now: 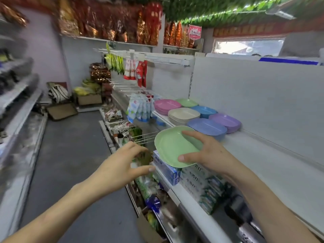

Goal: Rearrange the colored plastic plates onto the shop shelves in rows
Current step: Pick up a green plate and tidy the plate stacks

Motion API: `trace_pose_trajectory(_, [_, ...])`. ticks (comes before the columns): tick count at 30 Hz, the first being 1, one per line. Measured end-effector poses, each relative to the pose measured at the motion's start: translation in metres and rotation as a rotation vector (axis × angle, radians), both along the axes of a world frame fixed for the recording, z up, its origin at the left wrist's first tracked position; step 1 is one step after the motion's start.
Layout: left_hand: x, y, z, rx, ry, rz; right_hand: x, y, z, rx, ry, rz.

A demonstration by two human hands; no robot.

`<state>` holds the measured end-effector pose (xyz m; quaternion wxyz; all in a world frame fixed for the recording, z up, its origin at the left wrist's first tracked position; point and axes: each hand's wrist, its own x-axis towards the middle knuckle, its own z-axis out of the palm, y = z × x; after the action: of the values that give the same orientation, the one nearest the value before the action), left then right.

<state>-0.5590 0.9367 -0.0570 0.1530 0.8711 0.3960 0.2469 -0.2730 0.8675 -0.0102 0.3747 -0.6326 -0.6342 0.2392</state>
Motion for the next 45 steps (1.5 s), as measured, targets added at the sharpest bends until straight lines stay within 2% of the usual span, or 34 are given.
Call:
trace_pose_trajectory(6, [-0.043,0.097,0.013,0.023,-0.001,0.112,-0.029,0.123,0.005,0.024,0.026,0.124])
trace_pose_trajectory(11, [-0.067,0.169,0.018,0.018,0.026,0.144,-0.048,0.201,0.009,0.021,0.02,0.092])
trace_pose_trajectory(15, [-0.067,0.234,0.018,0.028,0.011,0.089,-0.053,0.244,0.003,0.009,0.034,0.033])
trace_pose_trajectory(24, [-0.067,0.394,0.002,0.005,0.053,-0.189,-0.071,0.324,0.005,0.036,0.099,-0.281])
trace_pose_trajectory(31, [-0.028,0.477,0.009,-0.014,-0.033,-0.398,-0.094,0.345,0.007,0.134,0.186,-0.591])
trace_pose_trajectory(36, [0.022,0.505,0.012,-0.027,-0.067,-0.571,-0.075,0.332,0.025,0.157,0.079,-0.787])
trace_pose_trajectory(45, [0.109,0.529,0.038,0.005,-0.127,-0.692,-0.004,0.344,0.03,0.147,0.083,-0.883])
